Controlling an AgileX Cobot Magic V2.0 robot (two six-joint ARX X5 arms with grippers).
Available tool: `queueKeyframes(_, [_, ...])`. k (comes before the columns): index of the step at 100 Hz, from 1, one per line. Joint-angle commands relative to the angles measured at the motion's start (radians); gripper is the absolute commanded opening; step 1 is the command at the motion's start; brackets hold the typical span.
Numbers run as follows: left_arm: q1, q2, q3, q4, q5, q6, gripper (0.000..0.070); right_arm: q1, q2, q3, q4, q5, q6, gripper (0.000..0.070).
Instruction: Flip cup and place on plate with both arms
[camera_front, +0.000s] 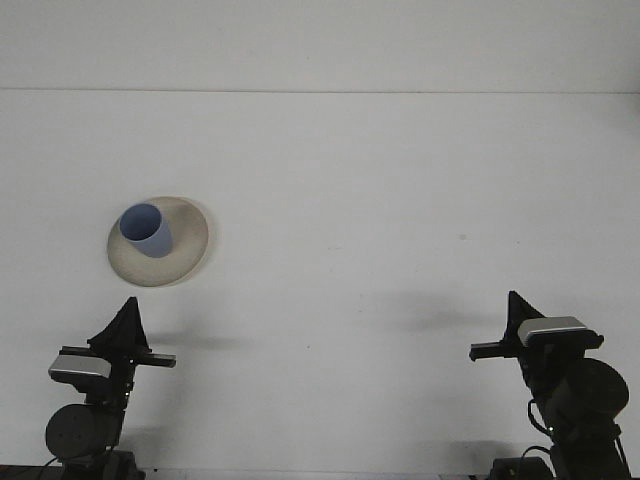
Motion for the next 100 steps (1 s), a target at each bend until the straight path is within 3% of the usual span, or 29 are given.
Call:
queueKeyframes(1, [0.0, -0.002, -0.02, 0.01, -0.002, 0.008, 0.0011, 0.002, 0.001, 0.012, 0.01, 0.003, -0.007, 0.0])
queueKeyframes(51, [0.0, -0.002, -0.02, 0.01, -0.002, 0.008, 0.0011, 0.0, -0.048, -0.009, 0.025, 0.003, -0.007, 0.0])
queueKeyframes(100, [0.0, -0.002, -0.02, 0.009, -0.002, 0.008, 0.0011, -0.002, -0.396, -0.396, 0.364, 0.005, -0.007, 0.0])
